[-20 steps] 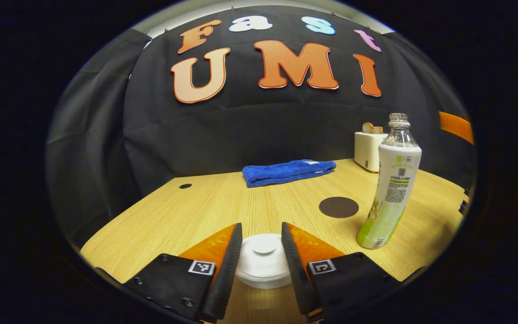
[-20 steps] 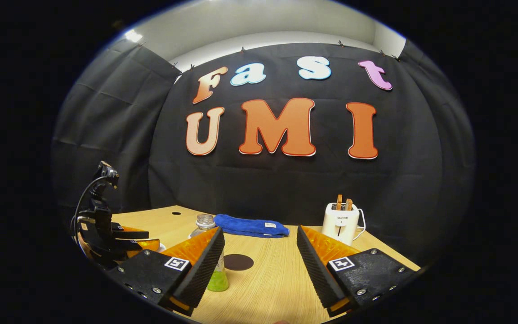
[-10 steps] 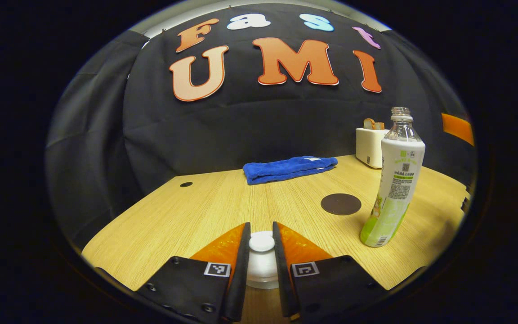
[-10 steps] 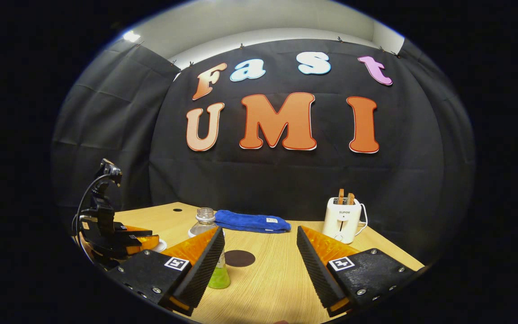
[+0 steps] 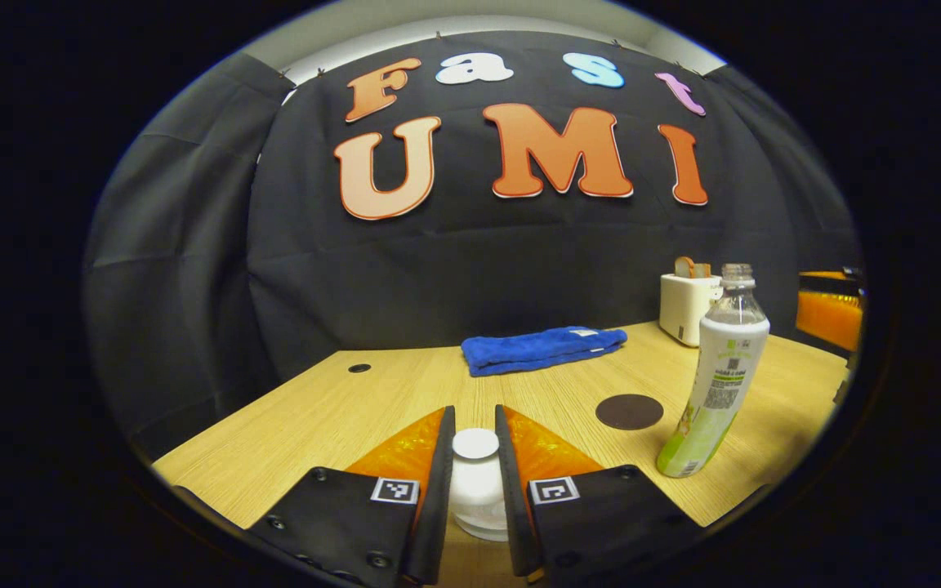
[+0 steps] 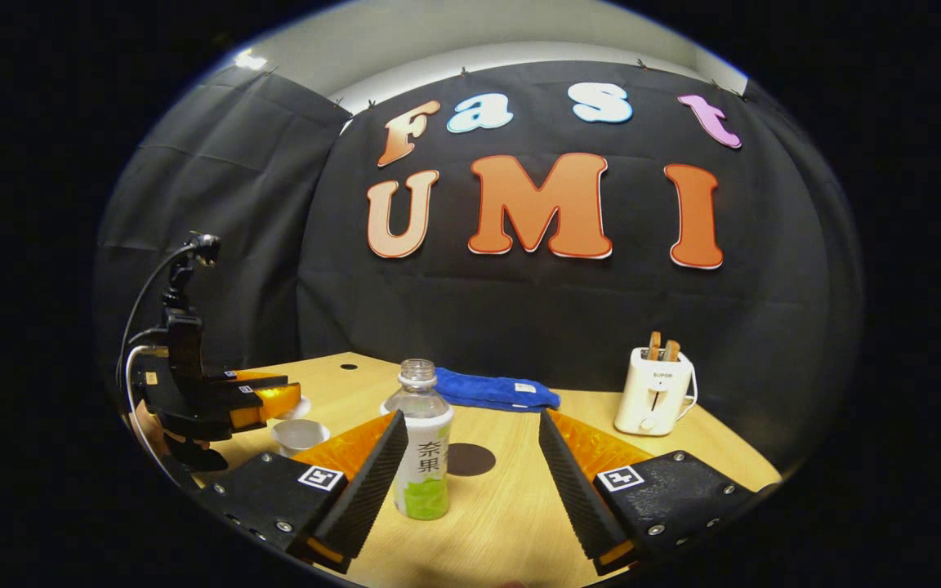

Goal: Open the teacup lid with one hand, grasp the water bottle and pour water into the teacup with the other hand; after pouring, place the water bottle on the coaster and then close the teacup lid.

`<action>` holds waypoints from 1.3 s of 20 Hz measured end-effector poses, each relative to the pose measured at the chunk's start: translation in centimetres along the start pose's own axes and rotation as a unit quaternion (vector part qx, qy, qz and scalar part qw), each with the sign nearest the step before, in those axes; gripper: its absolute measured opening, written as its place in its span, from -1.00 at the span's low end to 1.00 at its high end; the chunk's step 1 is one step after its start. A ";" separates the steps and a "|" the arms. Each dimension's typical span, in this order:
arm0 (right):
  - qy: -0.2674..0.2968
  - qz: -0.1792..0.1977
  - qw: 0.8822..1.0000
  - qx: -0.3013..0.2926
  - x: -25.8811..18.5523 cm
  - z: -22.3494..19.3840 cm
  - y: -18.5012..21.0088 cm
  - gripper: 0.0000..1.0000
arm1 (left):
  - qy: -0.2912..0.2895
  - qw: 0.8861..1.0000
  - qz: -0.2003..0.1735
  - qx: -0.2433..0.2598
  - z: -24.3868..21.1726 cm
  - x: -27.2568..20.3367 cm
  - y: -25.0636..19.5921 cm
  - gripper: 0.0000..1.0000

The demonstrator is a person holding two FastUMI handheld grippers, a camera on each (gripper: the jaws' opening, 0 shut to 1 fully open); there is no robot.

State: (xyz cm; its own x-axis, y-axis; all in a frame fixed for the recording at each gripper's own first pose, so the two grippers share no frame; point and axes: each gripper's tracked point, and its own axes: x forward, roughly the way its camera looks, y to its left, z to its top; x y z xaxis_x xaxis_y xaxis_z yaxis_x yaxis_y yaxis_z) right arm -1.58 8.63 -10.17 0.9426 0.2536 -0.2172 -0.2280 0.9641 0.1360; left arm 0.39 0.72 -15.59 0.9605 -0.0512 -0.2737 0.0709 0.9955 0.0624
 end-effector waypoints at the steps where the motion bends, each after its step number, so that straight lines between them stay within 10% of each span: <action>1: 0.010 0.009 1.000 0.004 0.5 -0.8 1.0 0.94 | -0.001 1.000 0.006 -0.001 0.1 -0.1 0.6 -0.30; 15: 0.120 0.018 0.993 0.004 5.1 -9.1 4.5 0.84 | 0.018 0.999 0.042 -0.017 -2.7 -1.3 5.0 -0.30; 26: 0.121 0.014 0.992 -0.016 6.0 -8.6 4.3 0.30 | 0.028 0.998 0.052 -0.027 -3.9 -1.9 6.4 -0.30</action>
State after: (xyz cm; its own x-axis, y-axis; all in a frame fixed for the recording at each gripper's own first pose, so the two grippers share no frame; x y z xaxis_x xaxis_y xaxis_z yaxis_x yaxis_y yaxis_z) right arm 0.98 14.99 -19.16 0.8500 0.2887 -0.4405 -0.2655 0.9572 0.1151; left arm -2.02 7.48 -18.47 0.9454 0.0557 -0.3212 -0.0446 0.9981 0.0417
